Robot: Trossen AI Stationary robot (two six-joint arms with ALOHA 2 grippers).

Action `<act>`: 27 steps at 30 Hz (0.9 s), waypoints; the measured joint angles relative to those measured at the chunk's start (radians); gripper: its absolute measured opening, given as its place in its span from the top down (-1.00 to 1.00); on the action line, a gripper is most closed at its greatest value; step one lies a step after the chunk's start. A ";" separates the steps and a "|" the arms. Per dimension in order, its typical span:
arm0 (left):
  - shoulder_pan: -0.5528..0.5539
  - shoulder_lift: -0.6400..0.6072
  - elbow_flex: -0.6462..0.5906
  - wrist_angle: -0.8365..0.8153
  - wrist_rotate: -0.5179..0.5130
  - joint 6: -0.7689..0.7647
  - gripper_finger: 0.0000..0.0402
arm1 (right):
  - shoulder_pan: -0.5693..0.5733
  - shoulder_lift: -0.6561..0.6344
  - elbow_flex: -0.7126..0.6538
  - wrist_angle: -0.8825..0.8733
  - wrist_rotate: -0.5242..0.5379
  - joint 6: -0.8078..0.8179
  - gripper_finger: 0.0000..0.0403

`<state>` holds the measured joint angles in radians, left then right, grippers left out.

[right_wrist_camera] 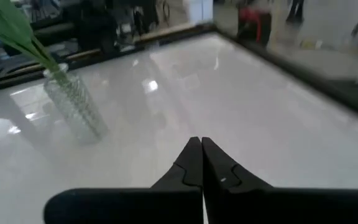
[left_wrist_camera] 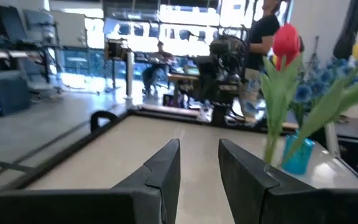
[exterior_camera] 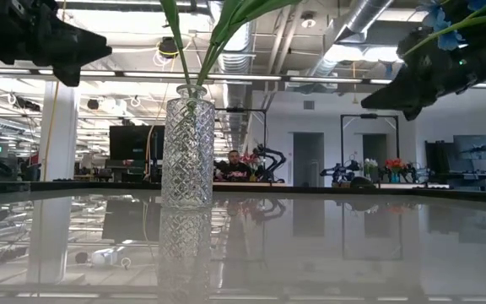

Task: Sort flowers into vase by color
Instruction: Return to home position

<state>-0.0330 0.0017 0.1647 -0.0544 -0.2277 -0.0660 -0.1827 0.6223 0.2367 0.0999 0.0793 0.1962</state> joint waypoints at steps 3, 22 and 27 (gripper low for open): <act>0.000 0.003 -0.015 -0.002 0.023 -0.030 0.51 | -0.034 -0.049 -0.034 0.065 0.000 -0.049 0.92; 0.000 0.003 -0.152 0.113 0.006 -0.152 0.51 | -0.116 -0.080 -0.228 0.241 -0.079 -0.018 0.90; 0.000 0.005 -0.152 0.105 -0.002 -0.096 0.51 | -0.108 -0.080 -0.229 0.227 0.019 -0.070 0.87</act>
<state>-0.0330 0.0069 0.0131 0.0505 -0.2295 -0.1624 -0.2905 0.5426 0.0078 0.3272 0.0986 0.1264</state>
